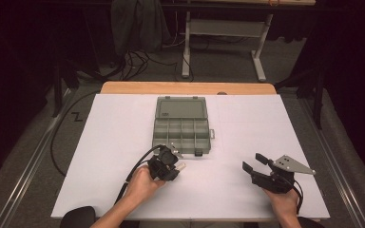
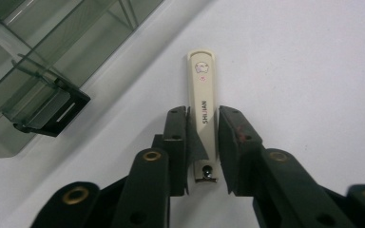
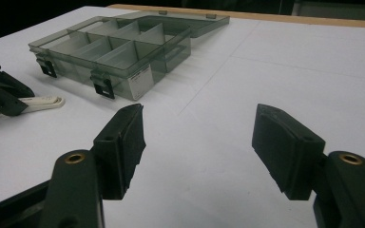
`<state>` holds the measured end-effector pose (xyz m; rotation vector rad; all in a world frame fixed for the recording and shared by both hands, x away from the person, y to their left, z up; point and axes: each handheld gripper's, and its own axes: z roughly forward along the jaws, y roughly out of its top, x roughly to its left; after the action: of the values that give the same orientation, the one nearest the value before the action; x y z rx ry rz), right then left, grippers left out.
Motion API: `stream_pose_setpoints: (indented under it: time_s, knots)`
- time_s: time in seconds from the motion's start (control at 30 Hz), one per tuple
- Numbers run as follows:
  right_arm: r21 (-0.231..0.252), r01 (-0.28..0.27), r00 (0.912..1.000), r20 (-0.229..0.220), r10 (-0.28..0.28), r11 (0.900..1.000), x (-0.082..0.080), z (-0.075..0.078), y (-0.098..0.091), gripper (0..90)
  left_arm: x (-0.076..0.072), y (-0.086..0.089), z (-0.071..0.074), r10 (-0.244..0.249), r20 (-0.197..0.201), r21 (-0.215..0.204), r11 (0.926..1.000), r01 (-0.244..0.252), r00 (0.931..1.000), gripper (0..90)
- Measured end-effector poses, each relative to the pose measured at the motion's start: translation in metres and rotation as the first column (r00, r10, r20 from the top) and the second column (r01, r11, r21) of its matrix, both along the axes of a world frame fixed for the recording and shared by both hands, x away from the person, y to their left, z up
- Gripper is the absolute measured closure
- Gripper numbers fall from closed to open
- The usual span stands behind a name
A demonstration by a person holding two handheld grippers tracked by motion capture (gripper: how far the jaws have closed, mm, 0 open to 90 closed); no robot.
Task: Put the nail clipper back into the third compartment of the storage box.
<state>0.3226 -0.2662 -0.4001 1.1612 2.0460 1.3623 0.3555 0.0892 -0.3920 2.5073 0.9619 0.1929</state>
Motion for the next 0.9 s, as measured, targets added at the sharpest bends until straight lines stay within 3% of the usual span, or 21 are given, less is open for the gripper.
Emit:
stream_pose_setpoints:
  time_s: [0.3,0.9]
  knots:
    - [-0.002,-0.002,1.0,0.002,0.002,1.0,0.0,0.0,0.0,36.8,-0.0003,0.0004,0.0002,0.001,0.006,0.0,1.0,-0.001,1.0,76.6]
    - [0.0,-0.002,1.0,0.003,0.002,1.0,-0.0003,0.0001,0.0006,36.5,0.0016,0.0053,0.009,0.018,0.027,-0.051,0.9986,-0.017,0.9995,76.8]
